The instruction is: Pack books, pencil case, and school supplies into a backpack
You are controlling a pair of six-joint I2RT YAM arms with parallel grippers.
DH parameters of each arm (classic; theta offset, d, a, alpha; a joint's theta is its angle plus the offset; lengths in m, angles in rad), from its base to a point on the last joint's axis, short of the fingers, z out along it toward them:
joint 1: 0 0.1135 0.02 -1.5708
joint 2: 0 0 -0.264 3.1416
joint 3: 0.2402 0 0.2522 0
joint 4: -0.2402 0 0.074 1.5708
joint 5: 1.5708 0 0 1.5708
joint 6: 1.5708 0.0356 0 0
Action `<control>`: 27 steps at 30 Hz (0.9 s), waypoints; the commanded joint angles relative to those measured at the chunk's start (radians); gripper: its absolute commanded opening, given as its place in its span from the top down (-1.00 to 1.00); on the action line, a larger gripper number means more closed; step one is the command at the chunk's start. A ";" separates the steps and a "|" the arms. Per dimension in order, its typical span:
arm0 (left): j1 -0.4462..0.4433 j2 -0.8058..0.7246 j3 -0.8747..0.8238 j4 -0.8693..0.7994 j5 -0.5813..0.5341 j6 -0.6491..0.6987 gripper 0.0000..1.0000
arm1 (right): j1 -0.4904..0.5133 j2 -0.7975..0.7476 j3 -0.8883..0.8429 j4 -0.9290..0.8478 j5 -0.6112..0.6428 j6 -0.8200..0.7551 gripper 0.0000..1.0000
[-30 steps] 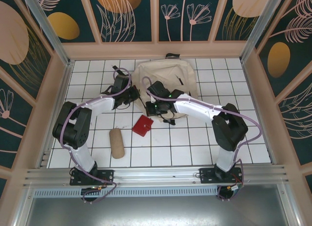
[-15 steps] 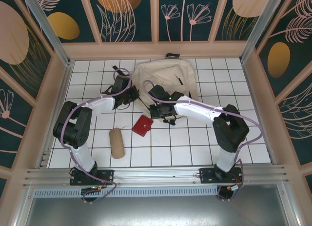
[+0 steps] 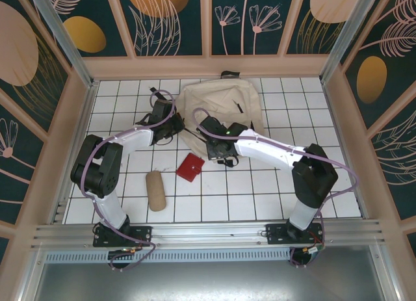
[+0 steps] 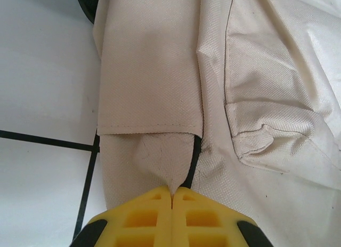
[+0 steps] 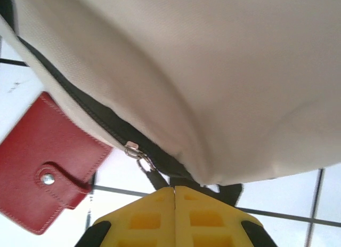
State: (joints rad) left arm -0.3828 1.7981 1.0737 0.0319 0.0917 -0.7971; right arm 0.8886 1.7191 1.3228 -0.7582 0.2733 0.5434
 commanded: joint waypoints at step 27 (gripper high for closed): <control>0.045 -0.387 -0.346 0.160 0.244 -0.168 -0.49 | 0.000 -0.023 0.158 0.261 -0.424 -0.176 1.00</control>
State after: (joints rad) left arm -0.3260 1.4437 0.7753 0.0898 0.2073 -0.8848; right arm 0.8837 1.6848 1.4395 -0.5411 -0.0868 0.3977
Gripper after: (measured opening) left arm 0.736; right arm 0.048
